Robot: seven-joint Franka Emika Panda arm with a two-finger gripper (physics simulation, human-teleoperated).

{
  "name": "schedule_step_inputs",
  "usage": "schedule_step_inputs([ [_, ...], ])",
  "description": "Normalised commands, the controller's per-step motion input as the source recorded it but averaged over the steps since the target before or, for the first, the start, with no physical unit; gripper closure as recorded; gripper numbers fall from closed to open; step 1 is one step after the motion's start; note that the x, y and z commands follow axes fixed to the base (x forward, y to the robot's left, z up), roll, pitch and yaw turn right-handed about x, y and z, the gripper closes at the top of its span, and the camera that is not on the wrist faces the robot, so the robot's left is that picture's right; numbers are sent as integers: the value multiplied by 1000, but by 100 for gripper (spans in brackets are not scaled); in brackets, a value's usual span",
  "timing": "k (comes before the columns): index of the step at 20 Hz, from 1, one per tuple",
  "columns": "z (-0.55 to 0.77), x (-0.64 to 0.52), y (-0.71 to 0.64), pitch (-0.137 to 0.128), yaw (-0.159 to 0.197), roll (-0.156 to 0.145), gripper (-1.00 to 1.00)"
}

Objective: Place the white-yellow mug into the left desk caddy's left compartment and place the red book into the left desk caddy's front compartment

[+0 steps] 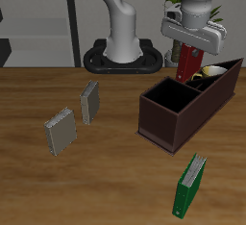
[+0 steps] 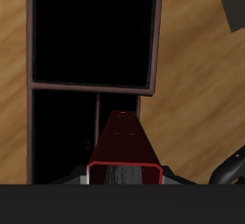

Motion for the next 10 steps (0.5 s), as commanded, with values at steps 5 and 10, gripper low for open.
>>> schedule_step_inputs([
  [5,-79,82,-14,13,-1,1,100],
  [10,-164,121,46,33,-2,16,100],
])
